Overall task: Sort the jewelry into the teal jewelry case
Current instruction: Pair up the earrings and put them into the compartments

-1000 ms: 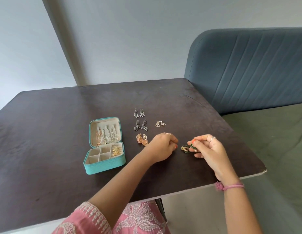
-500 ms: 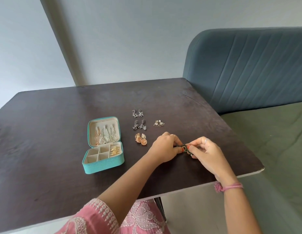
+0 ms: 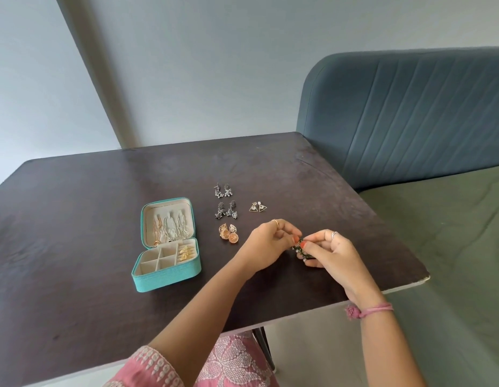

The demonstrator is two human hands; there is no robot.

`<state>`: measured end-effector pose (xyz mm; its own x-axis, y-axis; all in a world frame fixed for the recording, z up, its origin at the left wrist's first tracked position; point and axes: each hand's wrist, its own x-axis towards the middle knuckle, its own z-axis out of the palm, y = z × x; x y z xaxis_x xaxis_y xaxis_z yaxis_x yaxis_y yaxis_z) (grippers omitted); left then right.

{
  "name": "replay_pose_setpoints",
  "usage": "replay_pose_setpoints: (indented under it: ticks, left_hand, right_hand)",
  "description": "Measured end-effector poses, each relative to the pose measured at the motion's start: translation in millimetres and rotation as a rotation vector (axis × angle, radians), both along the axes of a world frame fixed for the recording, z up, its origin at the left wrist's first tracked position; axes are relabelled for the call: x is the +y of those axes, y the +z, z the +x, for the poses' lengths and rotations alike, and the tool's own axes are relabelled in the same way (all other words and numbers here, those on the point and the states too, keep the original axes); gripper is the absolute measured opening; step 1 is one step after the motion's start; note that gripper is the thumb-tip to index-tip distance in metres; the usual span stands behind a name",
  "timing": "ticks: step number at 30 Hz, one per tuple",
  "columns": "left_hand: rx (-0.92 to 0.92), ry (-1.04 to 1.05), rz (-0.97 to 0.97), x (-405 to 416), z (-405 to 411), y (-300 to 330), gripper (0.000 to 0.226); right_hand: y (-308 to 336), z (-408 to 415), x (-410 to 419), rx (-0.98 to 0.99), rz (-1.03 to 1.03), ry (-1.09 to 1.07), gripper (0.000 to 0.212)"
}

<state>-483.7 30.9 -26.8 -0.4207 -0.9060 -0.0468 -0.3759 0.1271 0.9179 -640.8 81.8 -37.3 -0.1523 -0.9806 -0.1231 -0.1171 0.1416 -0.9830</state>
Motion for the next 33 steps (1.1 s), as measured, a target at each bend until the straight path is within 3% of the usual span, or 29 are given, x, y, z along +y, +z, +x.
replay_pose_setpoints:
  ticks: [6,12,23,29,33]
  left_hand:
    - [0.349,0.043,0.392,8,11,6,0.011]
    - [0.548,0.069,0.500,9,24,15,0.012]
    - [0.347,0.114,0.068,10,40,39,0.015]
    - [0.318,0.164,0.184,6,47,47,0.015]
    - [0.416,0.162,0.358,5,53,56,0.033]
  right_hand:
    - [10,7,1,-0.130,-0.010,0.050,0.007]
    - [26,5,-6,-0.085,-0.101,0.085,0.014]
    - [56,5,-22,0.027,-0.196,0.210,0.014]
    - [59,11,-26,0.025,-0.206,0.223,0.014]
    - [63,8,-29,-0.107,-0.103,0.232,0.039]
